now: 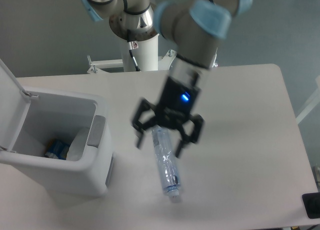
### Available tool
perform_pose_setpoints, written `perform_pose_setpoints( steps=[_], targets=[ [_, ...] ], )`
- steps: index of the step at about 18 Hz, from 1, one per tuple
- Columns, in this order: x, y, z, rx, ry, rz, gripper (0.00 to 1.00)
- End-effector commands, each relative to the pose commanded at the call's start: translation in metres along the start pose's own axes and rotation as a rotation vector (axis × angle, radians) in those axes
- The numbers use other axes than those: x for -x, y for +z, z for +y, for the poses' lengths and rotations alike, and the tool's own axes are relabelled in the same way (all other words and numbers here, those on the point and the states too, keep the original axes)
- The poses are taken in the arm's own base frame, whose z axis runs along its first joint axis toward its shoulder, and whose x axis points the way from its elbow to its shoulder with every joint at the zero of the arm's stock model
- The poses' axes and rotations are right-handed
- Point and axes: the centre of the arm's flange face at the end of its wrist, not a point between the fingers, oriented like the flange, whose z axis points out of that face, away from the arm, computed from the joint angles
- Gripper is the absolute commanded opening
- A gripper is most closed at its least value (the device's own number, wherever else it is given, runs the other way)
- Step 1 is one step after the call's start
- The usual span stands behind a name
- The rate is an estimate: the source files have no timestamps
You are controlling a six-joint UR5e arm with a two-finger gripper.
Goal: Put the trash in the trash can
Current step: 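Move the open gripper back over the clear plastic bottle and lower it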
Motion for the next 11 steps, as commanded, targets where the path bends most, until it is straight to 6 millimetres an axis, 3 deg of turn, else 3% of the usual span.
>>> perform_pose_setpoints(
  steps=[4,8,11],
  targets=[
    [0.008,0.043,0.008,0.126,-0.040,-0.007,1.00],
    [0.000,0.099,0.010,0.341,-0.049,-0.065,1.00],
    [-0.001,0.120,0.020,0.438,-0.066,-0.073,1.00]
  ],
)
